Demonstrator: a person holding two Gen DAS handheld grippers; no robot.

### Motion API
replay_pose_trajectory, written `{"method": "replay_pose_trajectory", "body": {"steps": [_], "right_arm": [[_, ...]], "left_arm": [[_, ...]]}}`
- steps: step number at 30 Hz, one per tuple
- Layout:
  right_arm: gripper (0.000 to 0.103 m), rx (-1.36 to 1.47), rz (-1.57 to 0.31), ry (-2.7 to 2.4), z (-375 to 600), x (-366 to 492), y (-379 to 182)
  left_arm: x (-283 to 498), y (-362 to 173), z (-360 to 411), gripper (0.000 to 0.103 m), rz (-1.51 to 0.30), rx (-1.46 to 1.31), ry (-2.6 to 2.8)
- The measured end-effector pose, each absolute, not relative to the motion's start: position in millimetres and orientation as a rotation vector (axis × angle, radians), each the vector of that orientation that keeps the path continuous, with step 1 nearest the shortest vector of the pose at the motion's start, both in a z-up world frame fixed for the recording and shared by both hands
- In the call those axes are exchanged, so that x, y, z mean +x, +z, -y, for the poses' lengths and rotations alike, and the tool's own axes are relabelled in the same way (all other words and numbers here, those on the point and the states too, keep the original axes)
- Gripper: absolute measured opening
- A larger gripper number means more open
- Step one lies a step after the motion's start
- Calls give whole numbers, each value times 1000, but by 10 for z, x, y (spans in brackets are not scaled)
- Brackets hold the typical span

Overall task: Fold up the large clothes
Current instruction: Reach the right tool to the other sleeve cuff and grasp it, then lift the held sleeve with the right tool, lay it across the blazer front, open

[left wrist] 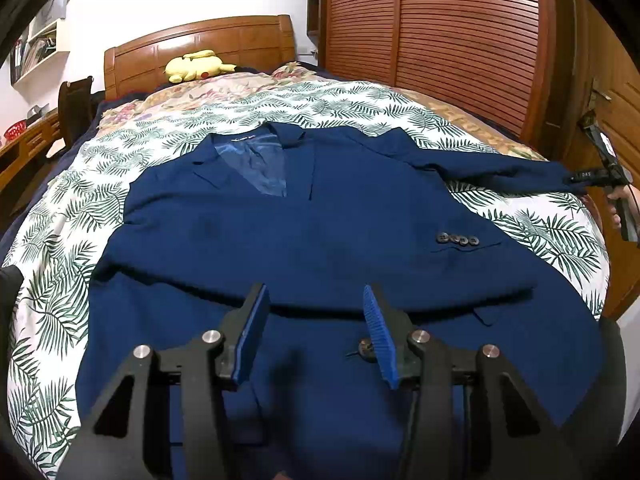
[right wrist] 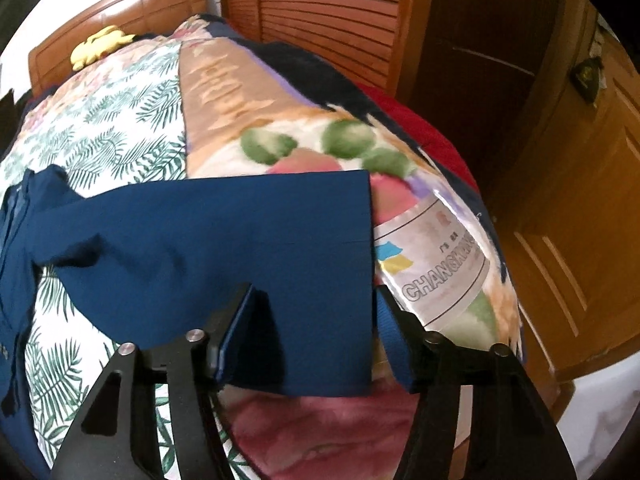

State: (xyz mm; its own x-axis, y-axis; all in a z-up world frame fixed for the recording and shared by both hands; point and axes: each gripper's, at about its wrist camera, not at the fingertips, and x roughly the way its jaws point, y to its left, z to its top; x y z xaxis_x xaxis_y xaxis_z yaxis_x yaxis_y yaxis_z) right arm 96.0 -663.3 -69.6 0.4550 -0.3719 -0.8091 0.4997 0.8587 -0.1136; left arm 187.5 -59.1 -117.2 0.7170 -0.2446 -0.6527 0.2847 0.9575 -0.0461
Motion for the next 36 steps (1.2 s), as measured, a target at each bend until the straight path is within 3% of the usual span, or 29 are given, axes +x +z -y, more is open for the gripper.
{"method": "replay_pose_trajectory", "body": {"steps": [2,4,7,11,25,36], "right_arm": [[52,132,-967,-531,6603,983,-698],[30,112,-975,-511,6557,1007,-693],[14,59,-1005,-478,6431,1070,-664],[12,2,-974,-475,6250,1142,-441],[10,-265,-656,-332,4843,1623,1140],[10,-423,-554,-129,3424,2129,1415]], "left_arm": [[1871,-1175,582,48,-714,60,-294],[1869,-1175,580,48,-714,61,-293],[1865,-1171,570,48,-713,59,-292],[1838,-1148,509,48,-707,53,-286],[1625,-968,188,49,-658,22,-271],[1464,-870,-109,49,-627,-1,-241]]}}
